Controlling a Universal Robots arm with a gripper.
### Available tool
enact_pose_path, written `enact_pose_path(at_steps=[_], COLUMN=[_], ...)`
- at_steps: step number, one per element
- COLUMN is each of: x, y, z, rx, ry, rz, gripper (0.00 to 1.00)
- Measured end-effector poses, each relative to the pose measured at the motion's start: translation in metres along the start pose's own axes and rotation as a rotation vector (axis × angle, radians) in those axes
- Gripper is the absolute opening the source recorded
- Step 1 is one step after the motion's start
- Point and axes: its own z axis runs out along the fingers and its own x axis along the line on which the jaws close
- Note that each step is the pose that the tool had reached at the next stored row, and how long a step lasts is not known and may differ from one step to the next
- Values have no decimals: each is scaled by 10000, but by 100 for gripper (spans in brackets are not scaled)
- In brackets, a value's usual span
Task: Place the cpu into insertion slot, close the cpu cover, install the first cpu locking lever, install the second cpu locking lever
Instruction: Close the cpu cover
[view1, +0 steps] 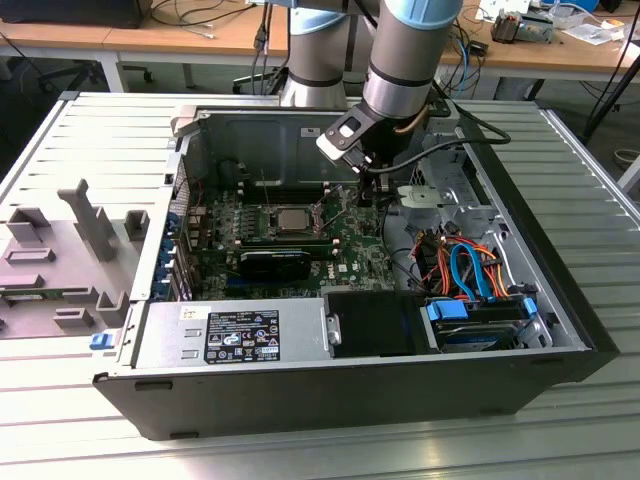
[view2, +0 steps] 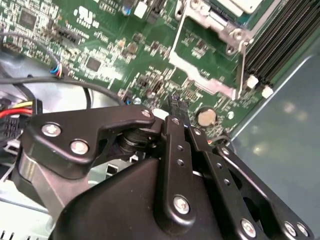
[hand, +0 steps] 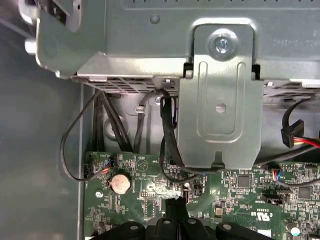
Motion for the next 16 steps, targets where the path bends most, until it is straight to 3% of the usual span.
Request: enact_pose_path(at_steps=[10, 11, 13, 16], x=[5, 7, 18, 20], y=[-200, -261, -551, -687], z=[6, 8, 20, 25], rx=[-89, -131, -272, -302], ry=[-4, -4, 25, 56], rz=[-5, -8, -15, -17], gripper=[11, 11, 11, 11])
